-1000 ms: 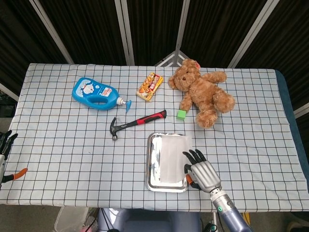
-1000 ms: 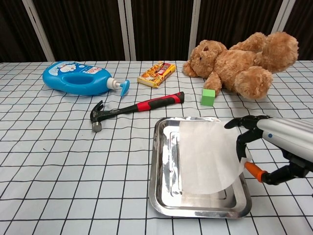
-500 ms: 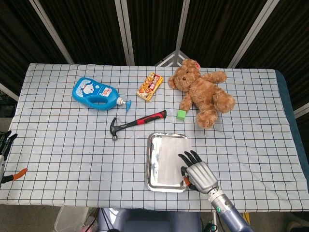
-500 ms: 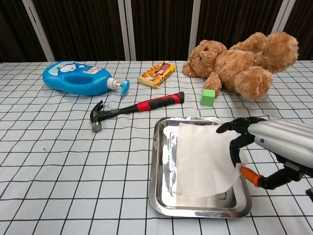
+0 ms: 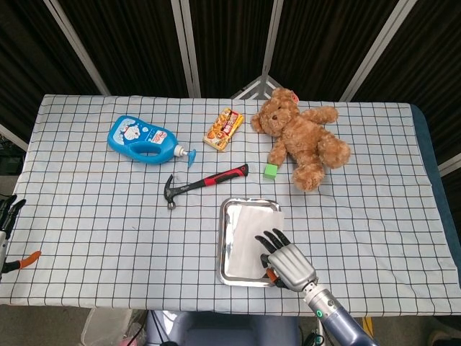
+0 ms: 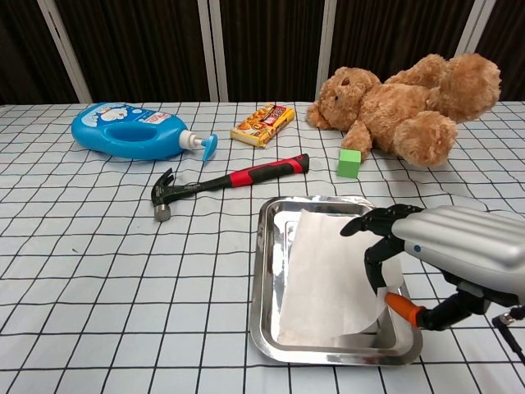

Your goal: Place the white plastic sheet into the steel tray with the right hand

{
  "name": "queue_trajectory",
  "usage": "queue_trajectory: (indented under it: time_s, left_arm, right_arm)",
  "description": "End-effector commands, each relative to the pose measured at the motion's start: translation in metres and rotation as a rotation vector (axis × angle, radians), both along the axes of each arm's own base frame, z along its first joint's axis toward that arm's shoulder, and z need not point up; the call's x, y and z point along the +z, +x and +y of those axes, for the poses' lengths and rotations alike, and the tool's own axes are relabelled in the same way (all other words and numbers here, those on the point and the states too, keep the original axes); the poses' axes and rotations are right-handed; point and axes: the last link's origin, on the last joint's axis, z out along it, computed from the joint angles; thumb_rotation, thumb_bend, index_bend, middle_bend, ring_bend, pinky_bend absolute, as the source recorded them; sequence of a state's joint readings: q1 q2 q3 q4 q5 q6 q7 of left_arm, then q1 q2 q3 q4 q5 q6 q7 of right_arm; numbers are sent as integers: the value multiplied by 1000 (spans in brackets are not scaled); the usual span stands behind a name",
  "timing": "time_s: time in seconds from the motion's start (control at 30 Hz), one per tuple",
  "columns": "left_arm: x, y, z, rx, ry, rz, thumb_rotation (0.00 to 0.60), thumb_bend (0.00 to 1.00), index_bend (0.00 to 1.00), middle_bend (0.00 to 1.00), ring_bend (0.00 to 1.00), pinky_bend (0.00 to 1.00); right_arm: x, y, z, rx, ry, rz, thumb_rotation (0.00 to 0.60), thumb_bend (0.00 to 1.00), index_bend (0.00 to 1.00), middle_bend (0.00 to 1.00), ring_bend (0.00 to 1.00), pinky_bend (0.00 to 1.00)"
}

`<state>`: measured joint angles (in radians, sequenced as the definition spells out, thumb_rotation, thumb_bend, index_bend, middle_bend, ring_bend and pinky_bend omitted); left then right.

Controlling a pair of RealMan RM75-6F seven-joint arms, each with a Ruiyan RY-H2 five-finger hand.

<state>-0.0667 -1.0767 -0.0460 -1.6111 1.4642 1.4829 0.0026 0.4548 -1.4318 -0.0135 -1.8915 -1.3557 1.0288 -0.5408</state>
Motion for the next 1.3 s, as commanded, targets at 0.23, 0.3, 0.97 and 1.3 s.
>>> queue_trajectory:
  time_s: [0.23,0.3,0.97,1.3]
  left_arm:
    - [0,0,0,2,2,0,600,0,0,0,0,0]
    - [0,0,0,3,1,0,600,0,0,0,0,0]
    - [0,0,0,3,1,-4,600,0,0,0,0,0]
    - [0,2,-3,-17,-1,-4,600,0,0,0,0,0]
  right_arm:
    - [-2,0,-4,-6,-13,0,600,596,663,126,0,0]
    - [-2,0,-4,-6,-17,-2,600,595,658,125,0,0]
    - [15,4,8,4,-102,1,600,441,141,23,0,0]
    - [98,-48,10,-12,-383,107,600,437,42,1,0,0]
